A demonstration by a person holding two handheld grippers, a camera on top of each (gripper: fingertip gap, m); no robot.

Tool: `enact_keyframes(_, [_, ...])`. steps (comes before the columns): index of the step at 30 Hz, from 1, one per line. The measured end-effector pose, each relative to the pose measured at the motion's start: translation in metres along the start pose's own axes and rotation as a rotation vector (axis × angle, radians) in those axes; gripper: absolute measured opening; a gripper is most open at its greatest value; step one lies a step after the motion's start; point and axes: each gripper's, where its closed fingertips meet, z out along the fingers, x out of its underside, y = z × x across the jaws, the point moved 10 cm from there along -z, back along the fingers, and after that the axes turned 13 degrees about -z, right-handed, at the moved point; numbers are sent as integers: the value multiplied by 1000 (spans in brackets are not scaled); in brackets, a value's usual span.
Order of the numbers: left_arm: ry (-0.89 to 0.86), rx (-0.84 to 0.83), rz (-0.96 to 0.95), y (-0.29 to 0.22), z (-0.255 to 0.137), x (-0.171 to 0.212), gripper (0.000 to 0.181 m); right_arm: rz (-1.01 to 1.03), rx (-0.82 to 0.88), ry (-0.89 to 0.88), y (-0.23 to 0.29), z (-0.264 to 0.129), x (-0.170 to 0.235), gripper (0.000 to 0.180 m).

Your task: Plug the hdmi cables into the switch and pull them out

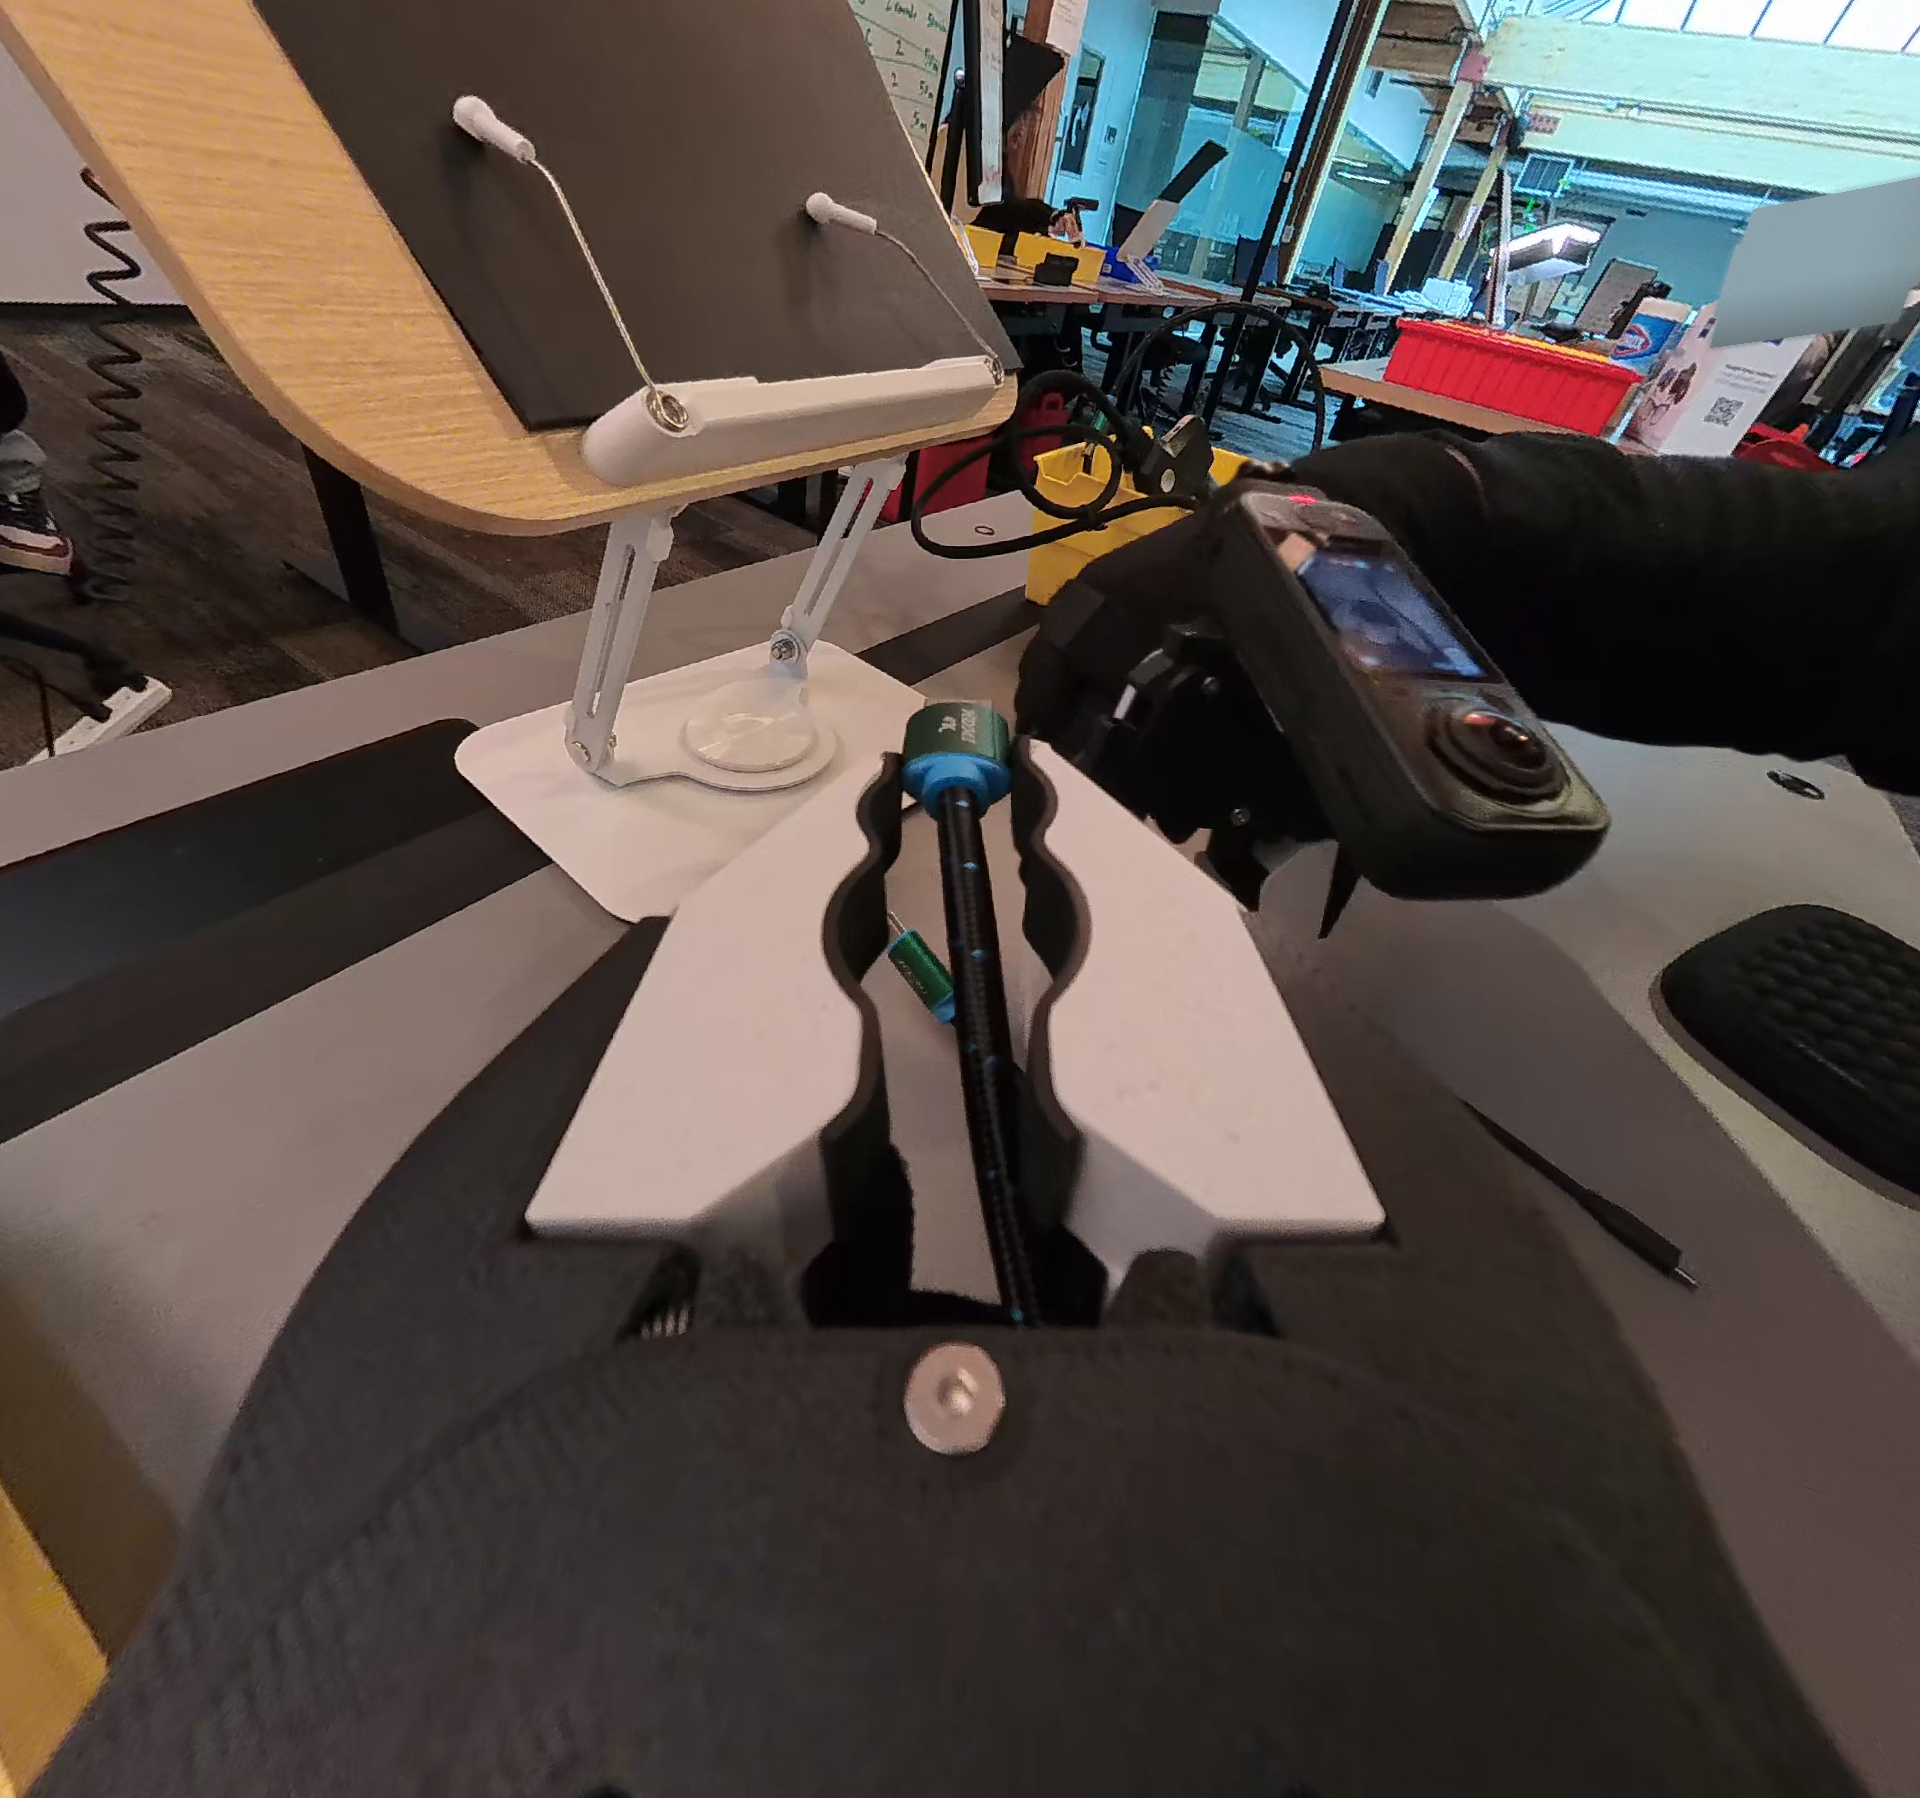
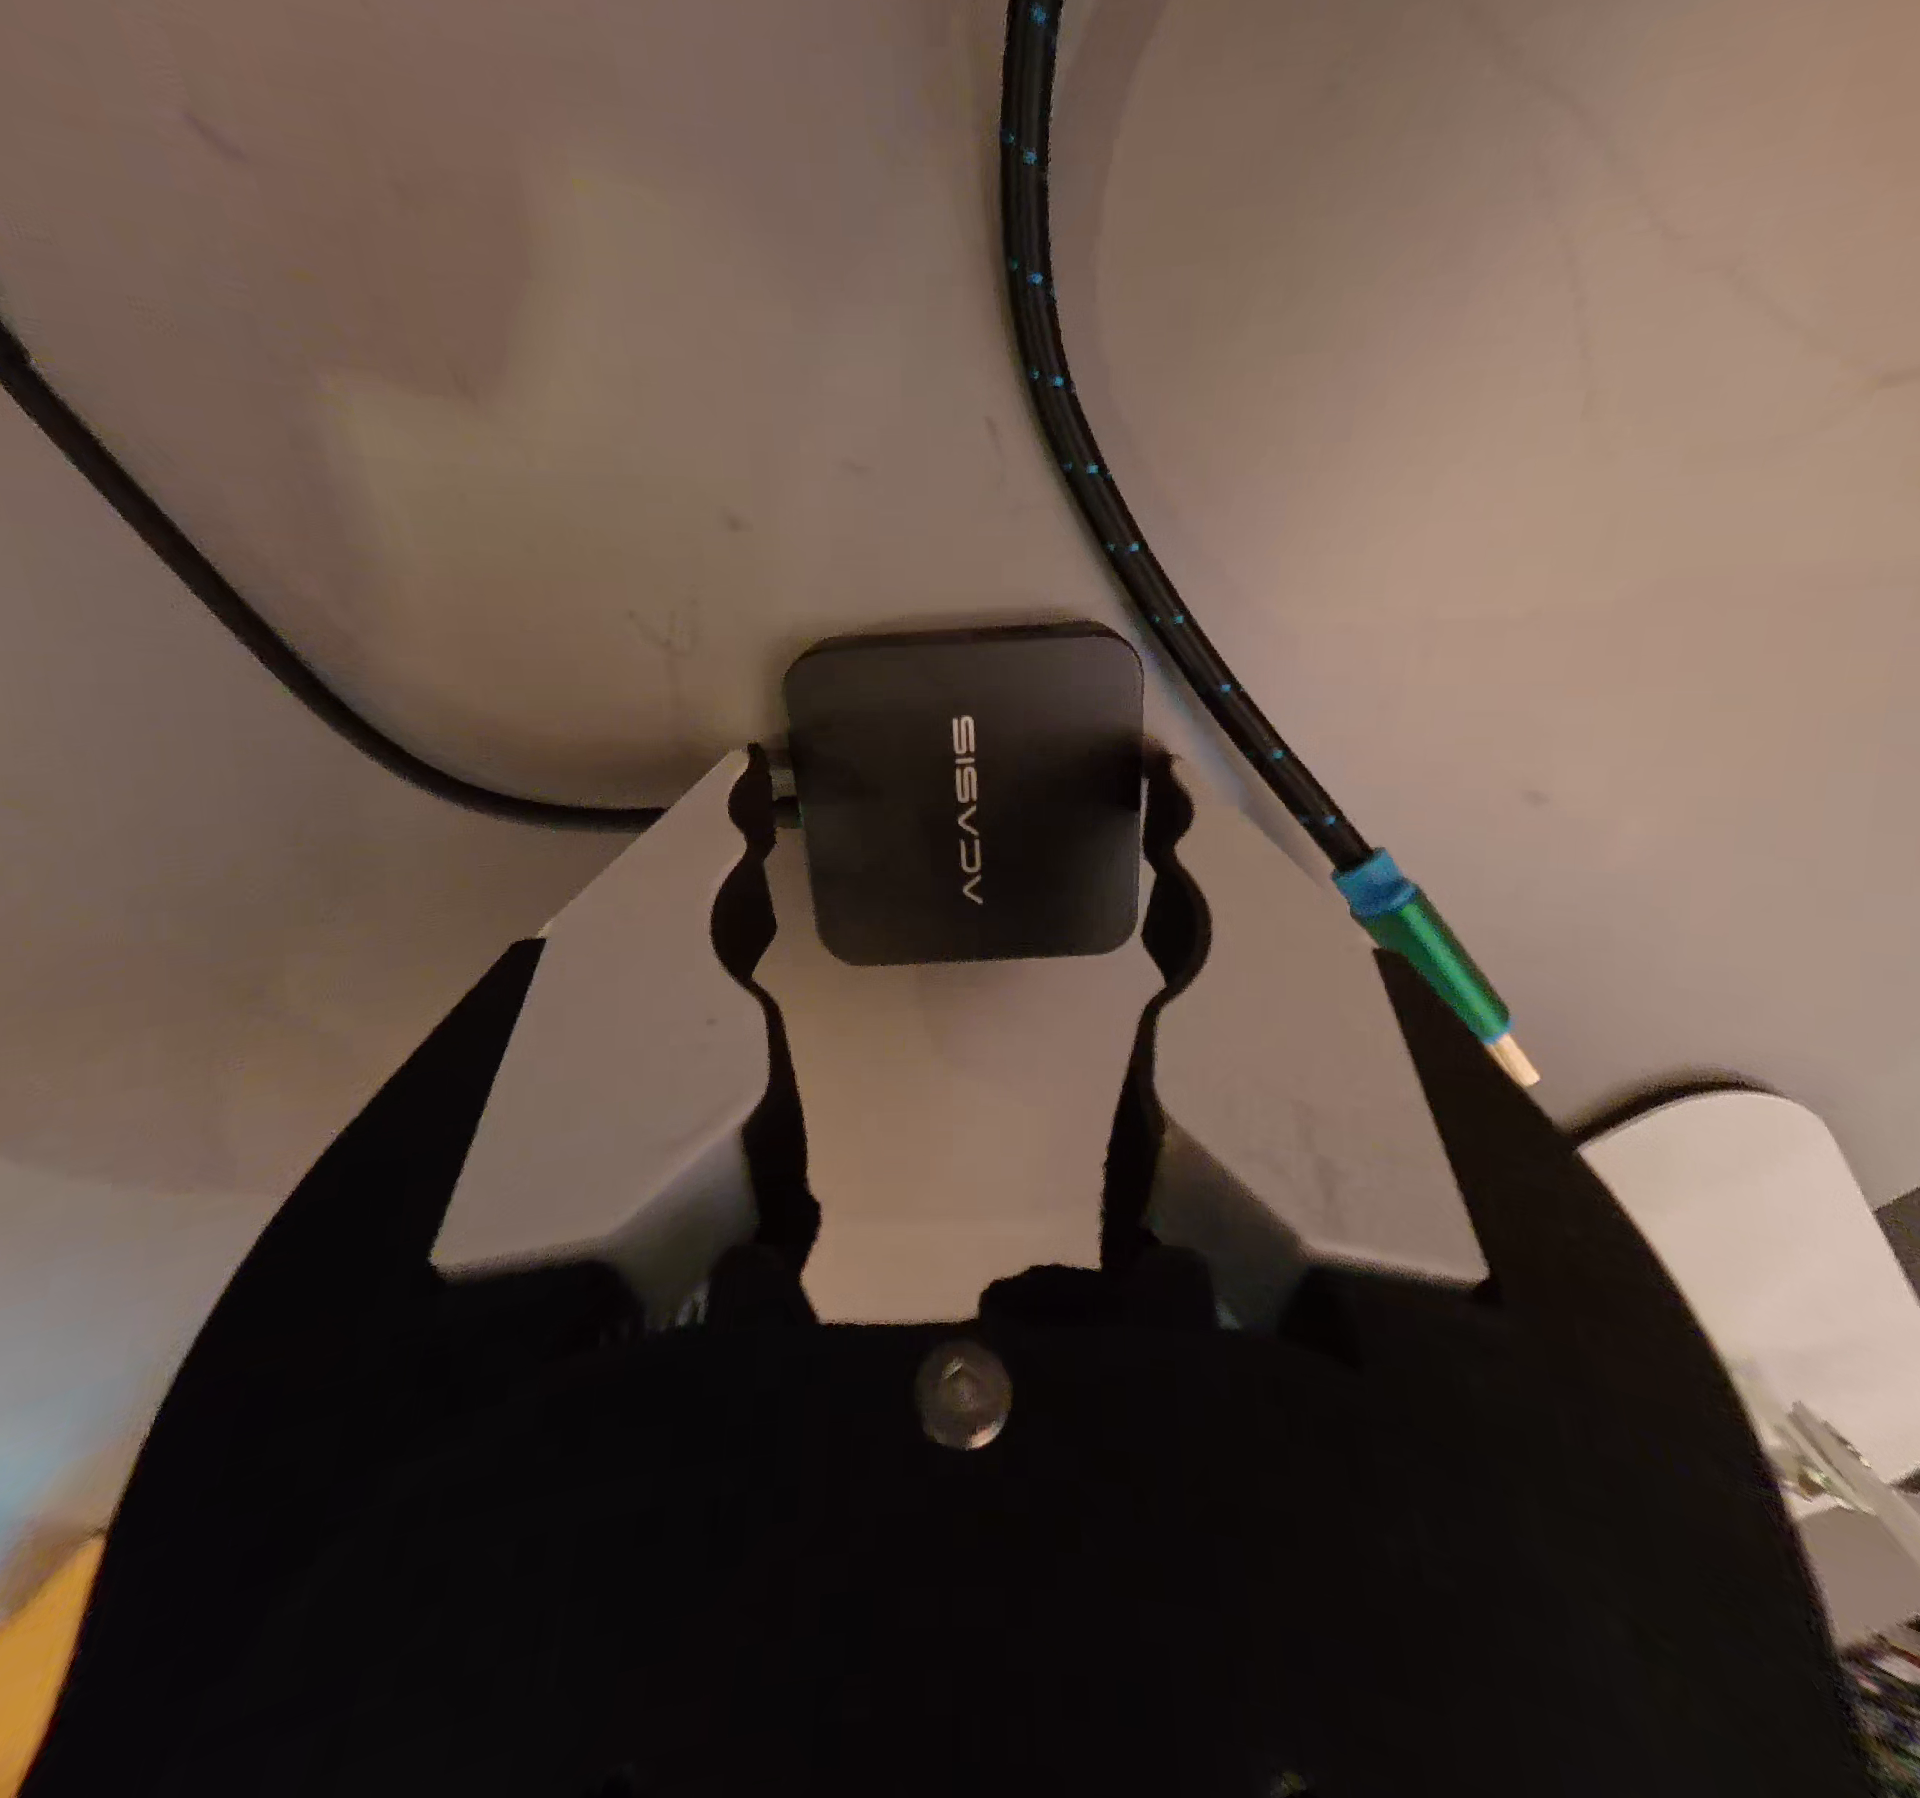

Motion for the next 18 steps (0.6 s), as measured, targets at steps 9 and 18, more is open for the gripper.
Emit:
enact_keyframes(9, [4, 2, -1, 0, 1, 1, 18, 66, 25, -27, 10, 1, -1, 64])
enact_keyframes(18, [17, 16, 14, -3, 4, 2, 19, 297, 130, -127, 30, -12, 26, 63])
